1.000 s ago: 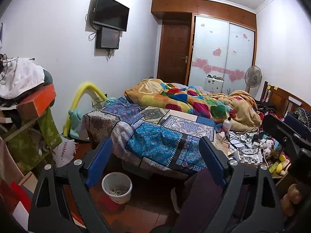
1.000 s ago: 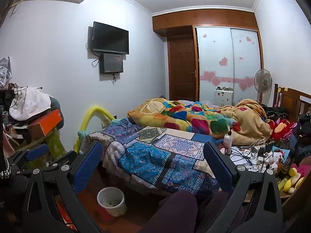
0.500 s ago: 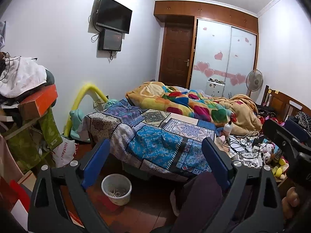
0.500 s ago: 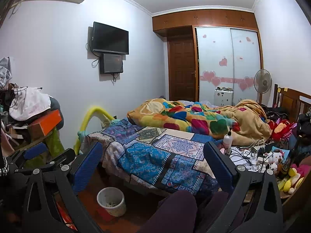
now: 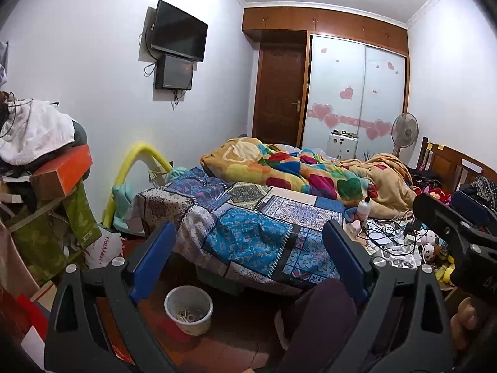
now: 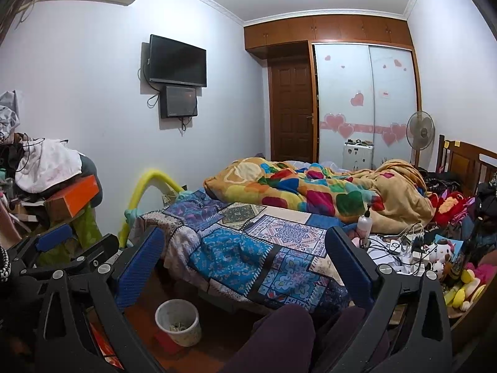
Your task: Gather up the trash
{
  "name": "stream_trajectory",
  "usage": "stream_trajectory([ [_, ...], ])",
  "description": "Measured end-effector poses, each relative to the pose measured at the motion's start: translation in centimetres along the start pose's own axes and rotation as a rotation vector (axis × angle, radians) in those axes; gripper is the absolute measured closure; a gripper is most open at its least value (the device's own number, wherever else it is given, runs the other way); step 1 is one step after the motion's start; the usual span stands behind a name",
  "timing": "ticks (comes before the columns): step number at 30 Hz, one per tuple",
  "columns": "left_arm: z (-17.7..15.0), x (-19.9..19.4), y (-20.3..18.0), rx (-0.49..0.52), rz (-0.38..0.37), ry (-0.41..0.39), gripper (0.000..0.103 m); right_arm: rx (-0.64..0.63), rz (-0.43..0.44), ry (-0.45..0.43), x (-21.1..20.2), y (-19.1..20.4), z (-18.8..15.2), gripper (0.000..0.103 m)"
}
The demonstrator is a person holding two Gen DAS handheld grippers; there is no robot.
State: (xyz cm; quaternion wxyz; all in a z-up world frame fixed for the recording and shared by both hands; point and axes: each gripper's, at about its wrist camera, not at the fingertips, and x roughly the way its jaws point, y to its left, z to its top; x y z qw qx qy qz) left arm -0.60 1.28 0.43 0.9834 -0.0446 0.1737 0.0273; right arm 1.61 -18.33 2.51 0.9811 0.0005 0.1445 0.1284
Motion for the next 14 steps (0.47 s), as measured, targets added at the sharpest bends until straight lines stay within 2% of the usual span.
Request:
stream_trajectory([
  [14, -0.15, 0.22, 0.08, 0.007, -0.017, 0.013, 0.007, 0.001, 0.004, 0.004, 0.09, -0.13, -0.03, 0.0],
])
